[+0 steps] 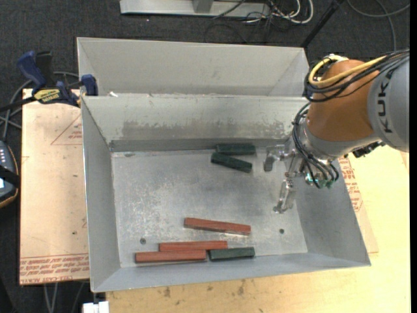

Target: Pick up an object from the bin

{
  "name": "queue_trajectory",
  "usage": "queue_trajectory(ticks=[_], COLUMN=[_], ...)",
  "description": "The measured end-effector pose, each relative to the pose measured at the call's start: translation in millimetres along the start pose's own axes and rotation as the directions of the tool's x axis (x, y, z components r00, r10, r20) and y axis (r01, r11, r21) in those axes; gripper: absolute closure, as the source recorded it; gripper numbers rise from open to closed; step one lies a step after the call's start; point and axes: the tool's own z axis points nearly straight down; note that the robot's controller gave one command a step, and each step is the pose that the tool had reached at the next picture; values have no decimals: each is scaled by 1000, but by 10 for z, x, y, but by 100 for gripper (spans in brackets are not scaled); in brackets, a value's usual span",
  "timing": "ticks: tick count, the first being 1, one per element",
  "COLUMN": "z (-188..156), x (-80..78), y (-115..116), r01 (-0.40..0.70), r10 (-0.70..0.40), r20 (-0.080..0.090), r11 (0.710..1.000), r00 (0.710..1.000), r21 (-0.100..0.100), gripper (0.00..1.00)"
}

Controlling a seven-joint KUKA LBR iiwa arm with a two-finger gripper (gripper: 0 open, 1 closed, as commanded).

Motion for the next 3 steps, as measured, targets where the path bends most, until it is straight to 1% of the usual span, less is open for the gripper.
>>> queue_trajectory(ticks=[1,2,3], z=[563,838,803], x=[294,785,743], y=[737,1352,1318], r01=[-119,-184,-188], r10=[119,185,188], r20=[0,7,17], r11=[993,983,982], r00=[993,983,982], r21=[-4,-4,-4], gripper=[0,0,100])
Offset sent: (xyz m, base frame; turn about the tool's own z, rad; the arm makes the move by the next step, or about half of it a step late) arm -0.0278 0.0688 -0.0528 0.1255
